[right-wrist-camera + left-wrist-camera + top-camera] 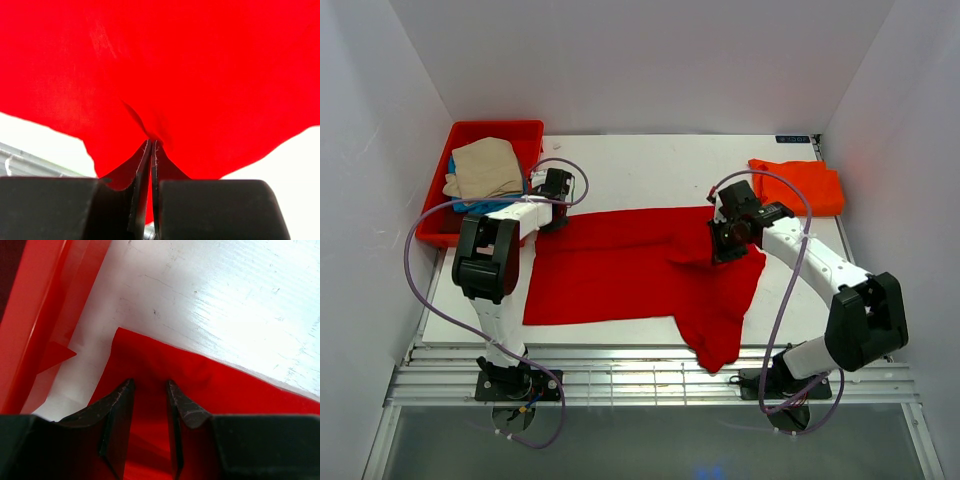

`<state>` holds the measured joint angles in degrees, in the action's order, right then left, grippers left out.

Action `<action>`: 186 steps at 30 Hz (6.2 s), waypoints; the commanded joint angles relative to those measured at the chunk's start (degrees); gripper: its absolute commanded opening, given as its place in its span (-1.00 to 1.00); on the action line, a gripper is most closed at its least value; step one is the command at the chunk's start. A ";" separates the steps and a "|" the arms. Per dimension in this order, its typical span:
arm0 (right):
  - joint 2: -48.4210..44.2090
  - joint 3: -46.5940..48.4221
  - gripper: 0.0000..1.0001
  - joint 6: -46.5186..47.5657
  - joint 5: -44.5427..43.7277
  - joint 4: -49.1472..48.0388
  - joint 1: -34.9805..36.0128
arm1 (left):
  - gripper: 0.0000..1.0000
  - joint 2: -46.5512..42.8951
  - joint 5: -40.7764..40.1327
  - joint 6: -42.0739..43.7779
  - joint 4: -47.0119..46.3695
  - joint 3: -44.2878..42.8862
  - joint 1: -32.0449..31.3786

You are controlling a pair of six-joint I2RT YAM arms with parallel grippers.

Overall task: Fold and stack the t-shirts
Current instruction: Fold the tshirt

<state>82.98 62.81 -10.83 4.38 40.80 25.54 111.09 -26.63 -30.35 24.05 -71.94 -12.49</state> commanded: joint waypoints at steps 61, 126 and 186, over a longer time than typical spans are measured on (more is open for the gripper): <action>13.43 -1.20 -0.28 -6.57 1.60 -8.89 17.00 | 0.14 -6.86 -0.88 2.84 2.23 -1.27 0.01; 7.02 1.61 -0.39 -7.89 -4.11 3.50 24.65 | 0.13 -5.18 1.58 1.52 2.31 1.37 -0.08; 47.79 36.67 -0.84 2.39 -21.87 -0.28 -11.04 | -1.00 16.08 6.33 6.26 5.56 -11.28 1.33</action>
<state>125.14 97.38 -10.09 -16.38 40.27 15.90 120.07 -25.34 -24.67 25.61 -83.85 -12.08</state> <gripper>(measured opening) 0.078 0.019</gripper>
